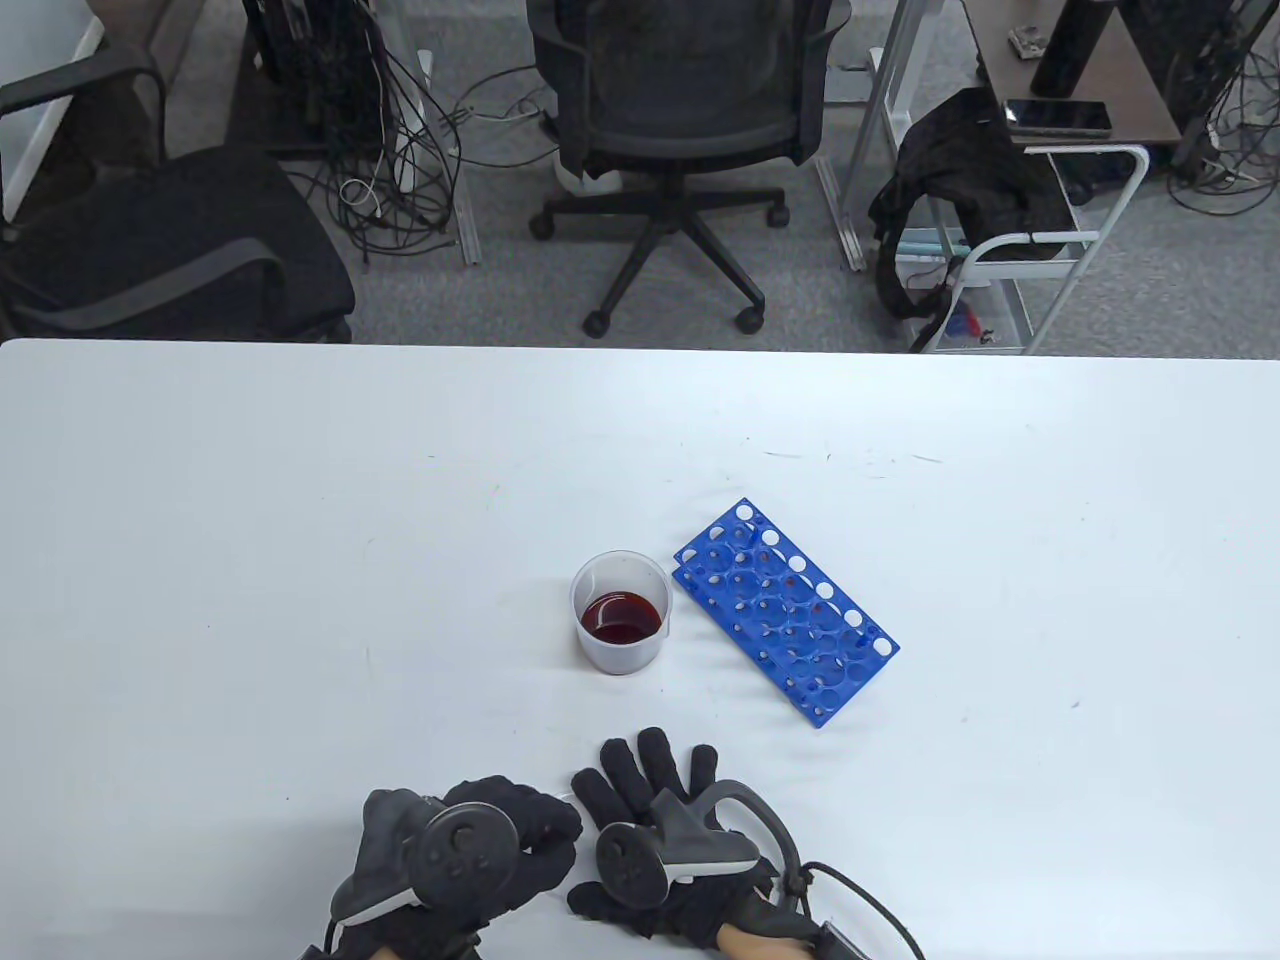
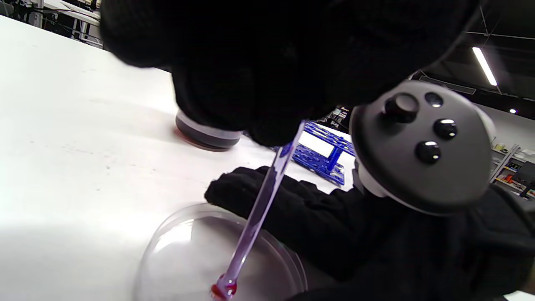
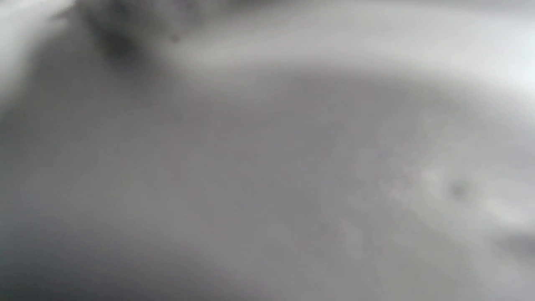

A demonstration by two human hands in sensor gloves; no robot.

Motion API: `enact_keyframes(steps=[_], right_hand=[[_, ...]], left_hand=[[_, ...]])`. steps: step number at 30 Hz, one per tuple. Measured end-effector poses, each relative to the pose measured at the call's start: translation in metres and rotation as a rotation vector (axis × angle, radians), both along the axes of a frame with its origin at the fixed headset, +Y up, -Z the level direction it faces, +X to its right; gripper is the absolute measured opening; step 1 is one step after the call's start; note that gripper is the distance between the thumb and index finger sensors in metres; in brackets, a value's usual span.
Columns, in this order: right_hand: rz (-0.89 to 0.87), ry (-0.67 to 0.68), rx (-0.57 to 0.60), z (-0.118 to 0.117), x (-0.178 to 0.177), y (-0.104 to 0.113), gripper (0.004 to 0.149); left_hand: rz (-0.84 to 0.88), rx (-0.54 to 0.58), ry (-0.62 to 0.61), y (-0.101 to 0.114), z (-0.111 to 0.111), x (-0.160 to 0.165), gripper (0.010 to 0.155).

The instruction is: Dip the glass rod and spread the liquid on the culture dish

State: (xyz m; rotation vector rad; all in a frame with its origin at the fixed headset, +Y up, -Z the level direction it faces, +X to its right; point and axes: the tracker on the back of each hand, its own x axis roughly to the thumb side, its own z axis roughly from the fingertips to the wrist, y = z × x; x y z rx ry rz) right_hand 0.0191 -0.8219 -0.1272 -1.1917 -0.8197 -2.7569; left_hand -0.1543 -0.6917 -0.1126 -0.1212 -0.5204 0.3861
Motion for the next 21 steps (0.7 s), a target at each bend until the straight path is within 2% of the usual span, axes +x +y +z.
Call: enact_keyframes(steps=[9, 21], right_hand=[[0.000, 0.000, 0.000, 0.0000, 0.0000, 0.0000, 0.100], [0.000, 0.000, 0.000, 0.0000, 0.0000, 0.0000, 0.100]], left_hand=[[0.039, 0.029, 0.002, -0.0035, 0.0012, 0.0052, 0.037], [-0.004, 0.090, 0.067, -0.0016, 0.0012, 0.0070, 0.037]])
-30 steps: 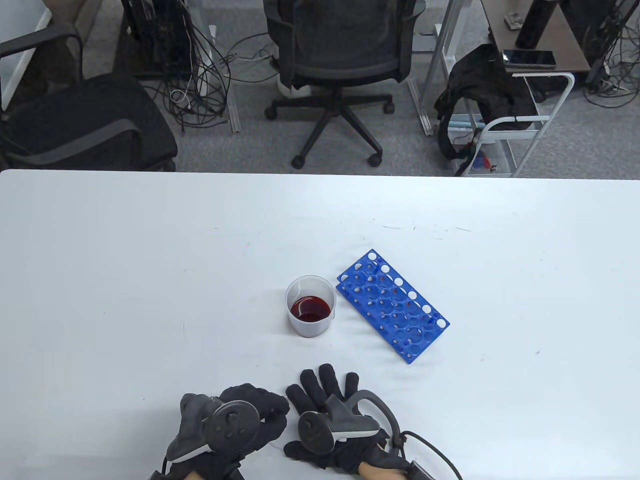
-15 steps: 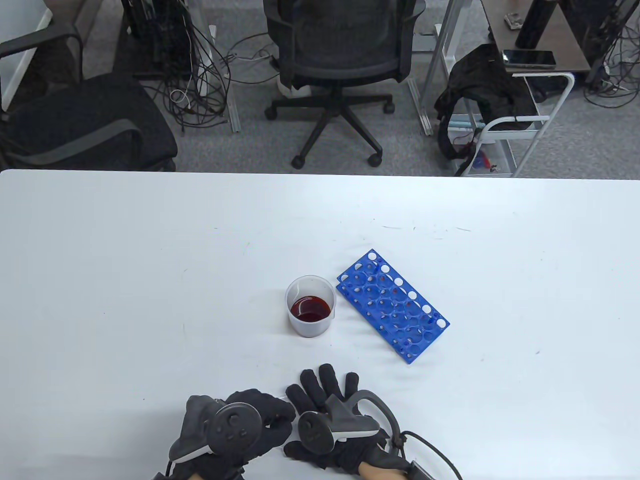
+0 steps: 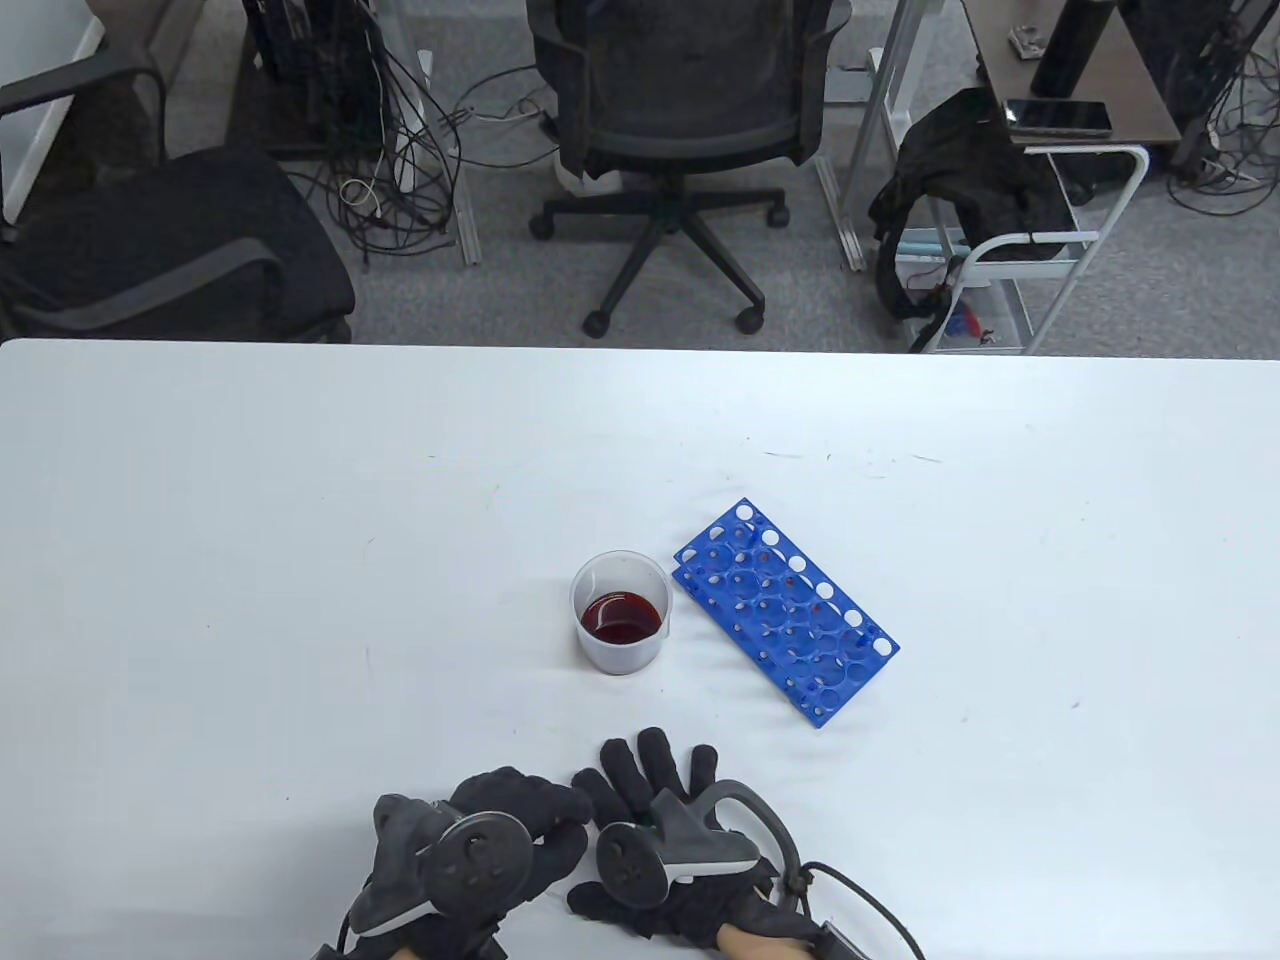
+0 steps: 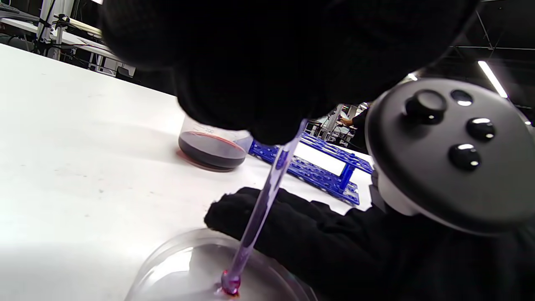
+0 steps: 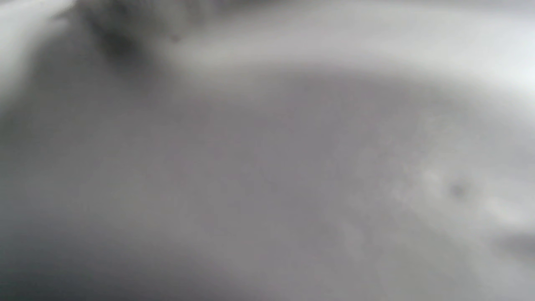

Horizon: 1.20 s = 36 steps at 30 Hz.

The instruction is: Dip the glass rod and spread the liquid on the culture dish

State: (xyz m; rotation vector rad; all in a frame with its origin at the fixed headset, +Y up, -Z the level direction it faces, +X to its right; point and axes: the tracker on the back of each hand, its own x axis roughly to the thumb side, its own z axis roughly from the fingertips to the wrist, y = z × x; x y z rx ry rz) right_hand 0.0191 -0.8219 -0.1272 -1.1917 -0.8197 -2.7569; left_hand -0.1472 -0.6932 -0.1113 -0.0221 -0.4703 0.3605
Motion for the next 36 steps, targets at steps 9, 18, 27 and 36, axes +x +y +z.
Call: enact_keyframes(steps=[9, 18, 27, 36], right_hand=[[0.000, 0.000, 0.000, 0.0000, 0.0000, 0.0000, 0.100], [-0.001, -0.004, -0.001, 0.0000, 0.0001, -0.0002, 0.100], [-0.002, -0.005, -0.001, -0.0001, 0.0001, -0.0004, 0.100], [-0.004, -0.007, -0.004, -0.0002, 0.0002, -0.0005, 0.100]], left_hand=[[-0.016, -0.014, 0.013, 0.0016, -0.0019, -0.0041, 0.037], [-0.008, -0.078, -0.044, -0.0001, -0.0007, -0.0025, 0.036], [0.038, -0.065, -0.061, -0.0041, 0.0027, 0.0034, 0.037], [0.032, -0.010, -0.031, -0.0042, 0.0048, 0.0056, 0.037]])
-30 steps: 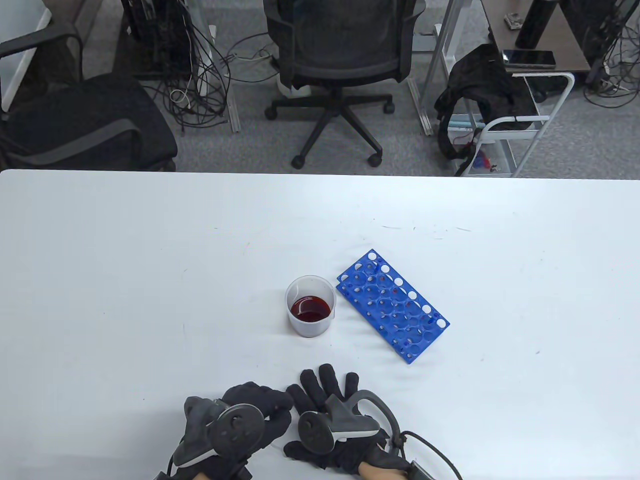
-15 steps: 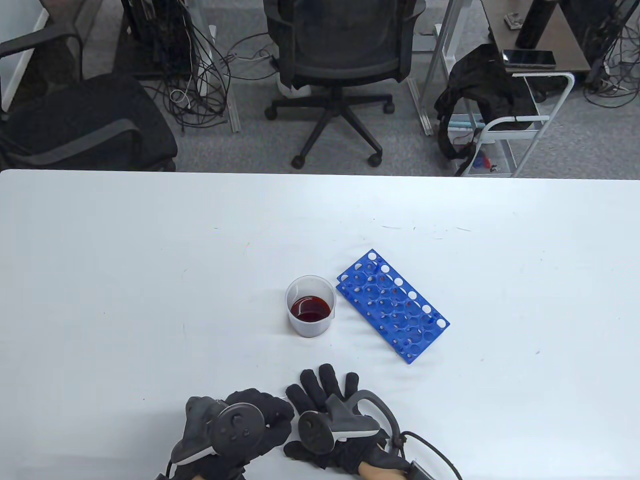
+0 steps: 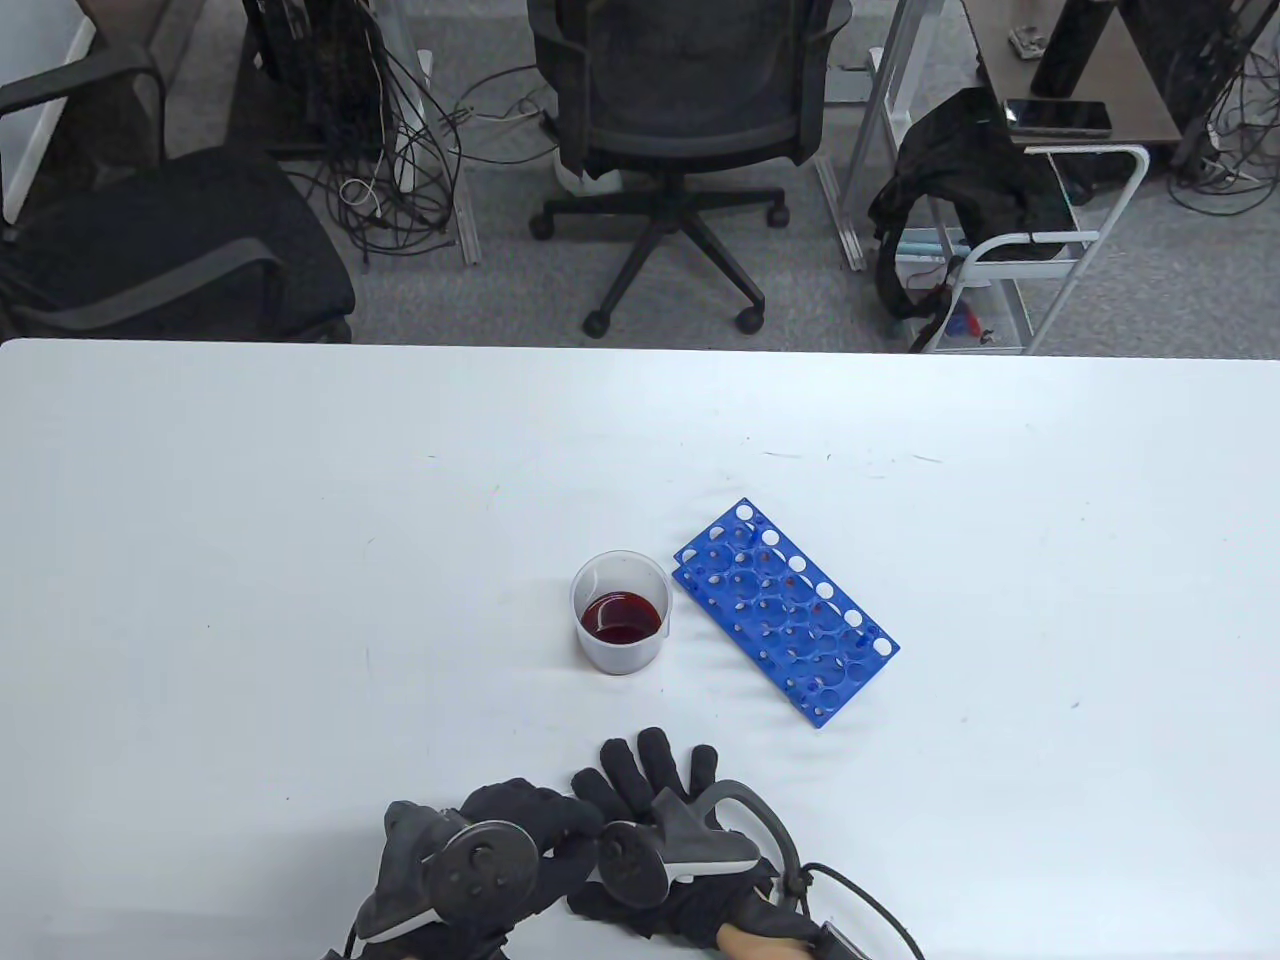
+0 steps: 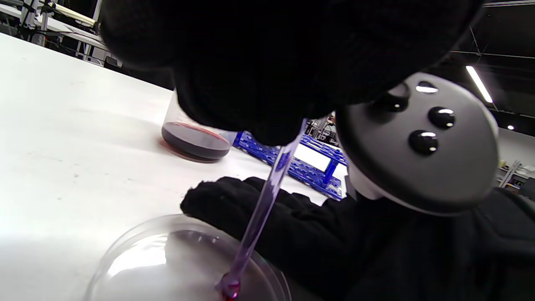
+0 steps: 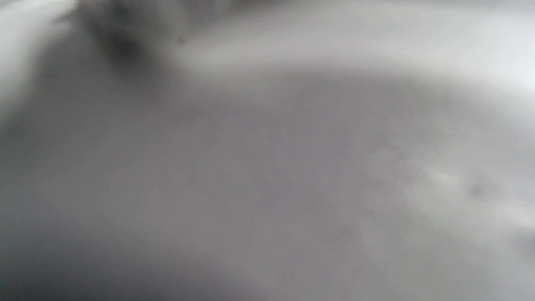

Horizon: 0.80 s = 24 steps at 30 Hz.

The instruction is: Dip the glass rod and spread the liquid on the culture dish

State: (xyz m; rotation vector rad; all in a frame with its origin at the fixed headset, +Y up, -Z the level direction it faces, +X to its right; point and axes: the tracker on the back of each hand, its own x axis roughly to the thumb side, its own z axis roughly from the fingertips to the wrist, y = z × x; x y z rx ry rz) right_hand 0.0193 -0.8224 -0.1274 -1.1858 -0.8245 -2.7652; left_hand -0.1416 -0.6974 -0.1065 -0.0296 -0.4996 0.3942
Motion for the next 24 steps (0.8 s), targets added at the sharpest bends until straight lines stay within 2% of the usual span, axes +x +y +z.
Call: enact_keyframes(steps=[9, 15, 24], right_hand=[[0.000, 0.000, 0.000, 0.0001, 0.0000, 0.0001, 0.100], [0.000, 0.000, 0.000, 0.0001, 0.0000, 0.0001, 0.100], [0.000, 0.000, 0.000, 0.0001, 0.0000, 0.0001, 0.100]], left_hand=[[-0.055, 0.083, 0.030, 0.0019, 0.0046, 0.0042, 0.036], [-0.117, 0.112, 0.093, 0.0053, 0.0077, 0.0053, 0.036], [-0.103, 0.042, 0.077, 0.0069, 0.0063, 0.0032, 0.036]])
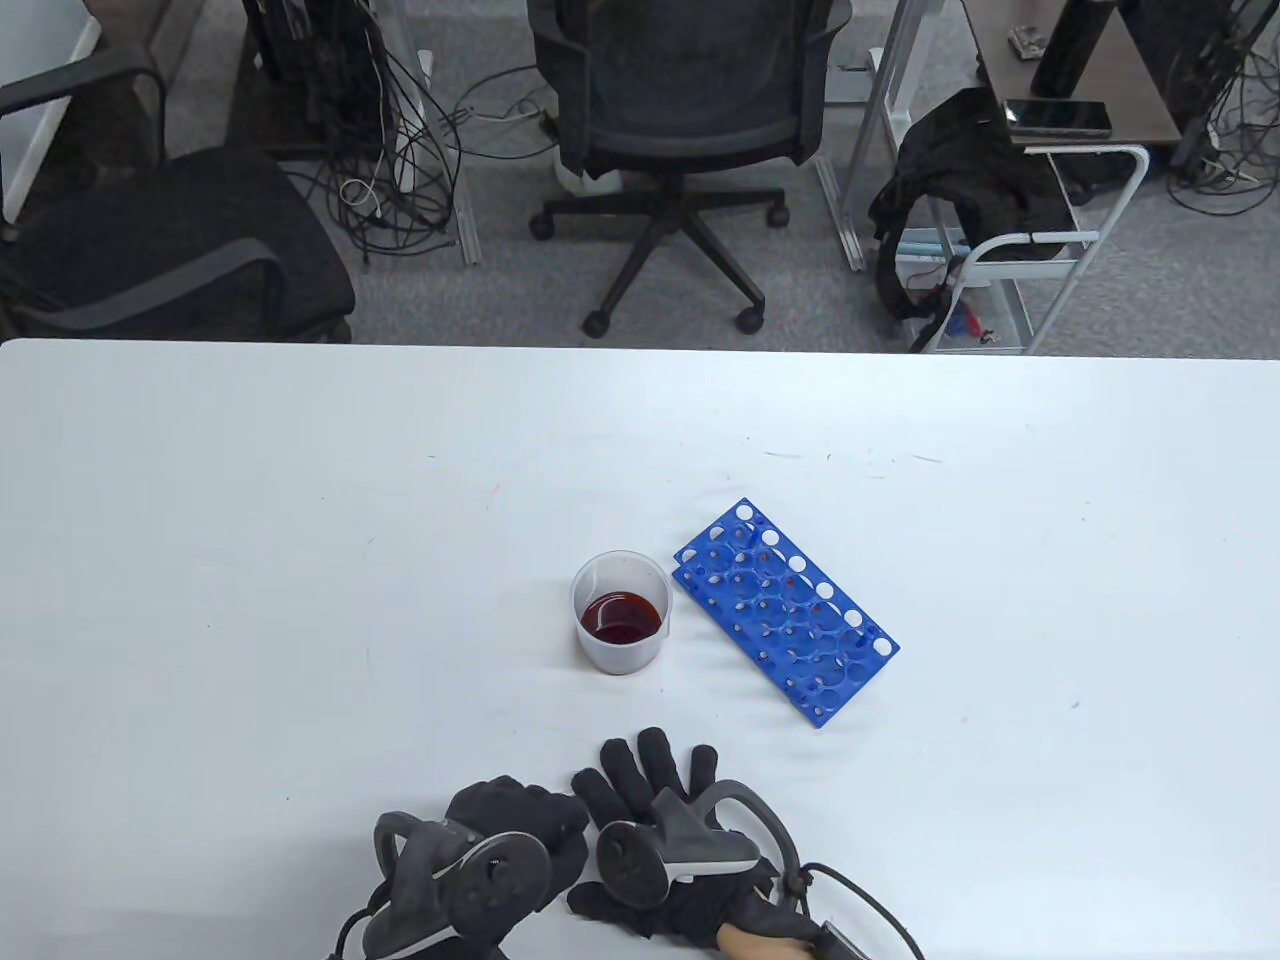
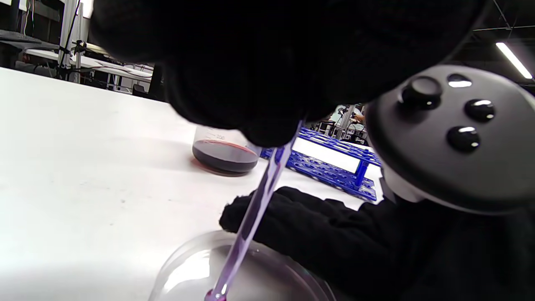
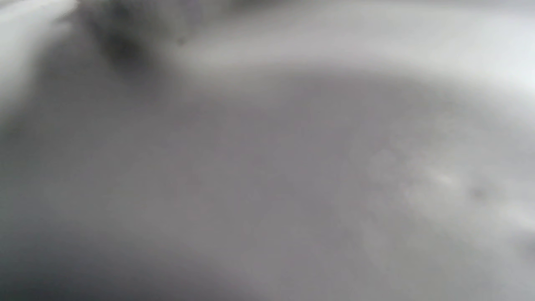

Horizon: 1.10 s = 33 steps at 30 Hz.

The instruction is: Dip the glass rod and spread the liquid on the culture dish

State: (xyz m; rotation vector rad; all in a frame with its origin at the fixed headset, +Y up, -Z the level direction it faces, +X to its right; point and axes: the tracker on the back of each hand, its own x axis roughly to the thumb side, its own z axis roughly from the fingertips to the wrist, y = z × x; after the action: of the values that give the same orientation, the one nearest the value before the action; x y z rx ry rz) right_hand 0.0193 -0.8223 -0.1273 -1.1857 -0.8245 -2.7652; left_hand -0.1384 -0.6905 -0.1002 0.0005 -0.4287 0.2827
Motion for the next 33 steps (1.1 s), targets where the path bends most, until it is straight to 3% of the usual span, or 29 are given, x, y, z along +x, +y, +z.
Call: enact_keyframes(steps=[14, 33], right_hand=[[0.000, 0.000, 0.000, 0.0000, 0.0000, 0.0000, 0.100], [-0.001, 0.002, -0.001, 0.0000, -0.0001, -0.0003, 0.100]], left_hand=[[0.103, -0.074, -0.012, -0.0030, -0.0018, -0.0017, 0.037], [0.103, 0.015, 0.062, 0.0026, -0.0076, -0.0037, 0.037]])
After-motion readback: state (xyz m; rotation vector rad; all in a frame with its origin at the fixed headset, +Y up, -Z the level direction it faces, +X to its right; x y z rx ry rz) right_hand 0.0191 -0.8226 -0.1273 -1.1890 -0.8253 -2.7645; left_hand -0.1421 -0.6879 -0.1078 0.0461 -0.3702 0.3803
